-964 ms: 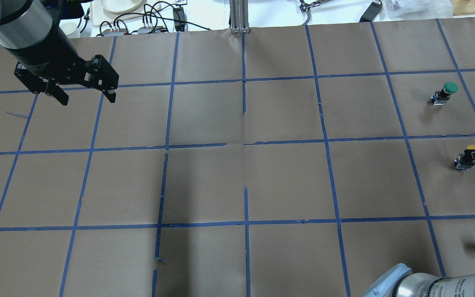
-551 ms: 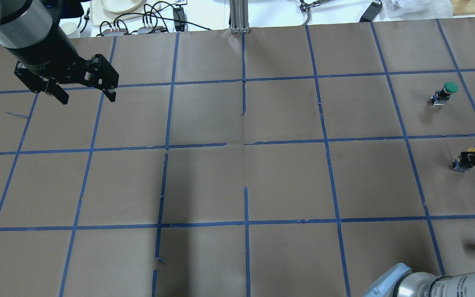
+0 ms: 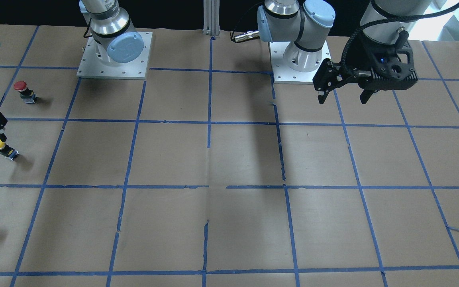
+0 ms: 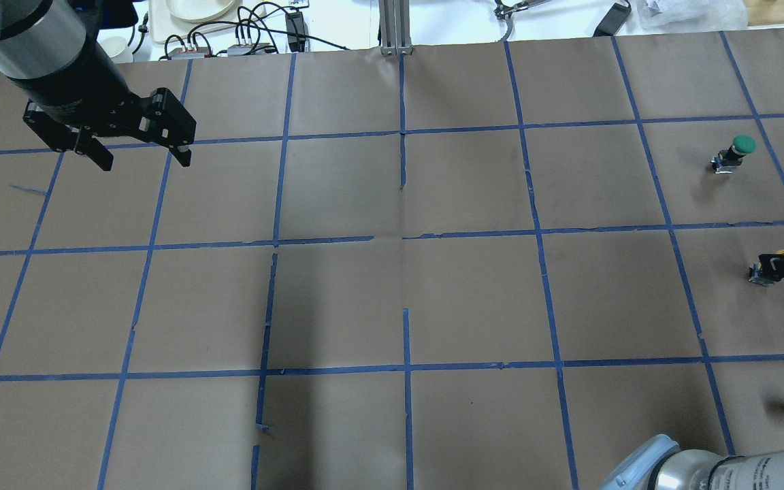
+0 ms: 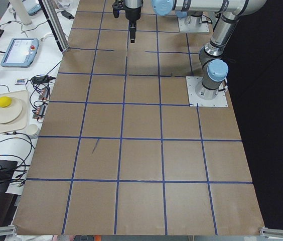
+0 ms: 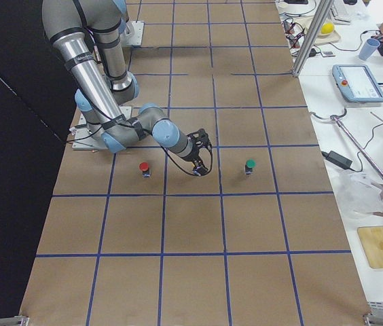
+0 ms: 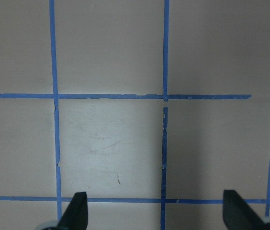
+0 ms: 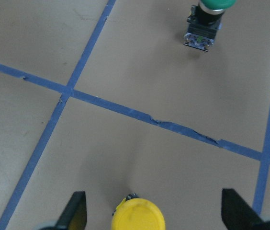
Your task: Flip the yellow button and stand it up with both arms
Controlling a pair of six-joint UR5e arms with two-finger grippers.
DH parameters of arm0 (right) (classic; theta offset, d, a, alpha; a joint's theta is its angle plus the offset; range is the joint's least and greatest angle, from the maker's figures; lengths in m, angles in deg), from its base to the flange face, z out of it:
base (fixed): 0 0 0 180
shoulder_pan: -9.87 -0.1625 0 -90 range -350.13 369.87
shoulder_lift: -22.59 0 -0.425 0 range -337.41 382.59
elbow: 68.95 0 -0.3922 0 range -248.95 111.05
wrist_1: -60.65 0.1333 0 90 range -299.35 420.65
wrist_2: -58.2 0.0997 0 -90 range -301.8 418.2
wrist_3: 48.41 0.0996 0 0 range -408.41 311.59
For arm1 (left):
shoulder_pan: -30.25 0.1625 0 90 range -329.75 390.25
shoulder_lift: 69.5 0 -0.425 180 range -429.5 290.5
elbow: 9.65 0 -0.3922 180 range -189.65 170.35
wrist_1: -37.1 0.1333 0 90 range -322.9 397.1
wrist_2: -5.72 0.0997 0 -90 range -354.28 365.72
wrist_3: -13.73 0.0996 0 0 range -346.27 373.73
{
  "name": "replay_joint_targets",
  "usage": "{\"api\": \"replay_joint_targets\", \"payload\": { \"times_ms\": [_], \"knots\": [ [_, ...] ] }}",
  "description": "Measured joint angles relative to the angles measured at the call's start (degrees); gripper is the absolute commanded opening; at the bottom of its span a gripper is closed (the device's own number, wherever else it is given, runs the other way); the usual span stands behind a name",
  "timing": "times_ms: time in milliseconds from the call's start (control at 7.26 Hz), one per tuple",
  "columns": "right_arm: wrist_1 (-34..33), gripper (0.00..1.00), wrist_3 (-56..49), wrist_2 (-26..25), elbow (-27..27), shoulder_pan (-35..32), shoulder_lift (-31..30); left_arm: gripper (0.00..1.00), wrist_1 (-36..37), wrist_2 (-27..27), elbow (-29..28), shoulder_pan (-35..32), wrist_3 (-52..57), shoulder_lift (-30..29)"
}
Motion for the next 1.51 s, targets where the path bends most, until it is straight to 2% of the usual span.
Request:
{"api": "replay_joint_targets", "payload": {
  "times_ms": [275, 413, 826, 1101, 1514],
  "knots": [
    [2.13, 0.99, 7.89, -2.45, -0.86, -2.00, -4.58, 1.00, -0.06, 0.02, -0.19, 0.00, 0.00, 0.01],
    [5.49, 1.00, 12.24, -4.70, -2.40, -4.25, -6.58, 1.00, -0.07, 0.06, -0.32, 0.00, 0.00, 0.01],
    [21.63, 1.00, 31.06, -12.97, -12.67, -14.32, -9.44, 1.00, -0.27, 0.22, -1.17, 0.00, -0.02, -0.29],
    [33.58, 1.00, 47.37, -17.64, -21.07, -23.07, -9.32, 1.00, -0.49, 0.26, -1.47, 0.05, -0.02, -0.34],
    [46.00, 1.00, 69.70, -22.33, -29.95, -39.31, -9.20, 1.00, -0.44, 0.26, -1.48, 0.07, -0.08, -0.36]
  ]
}}
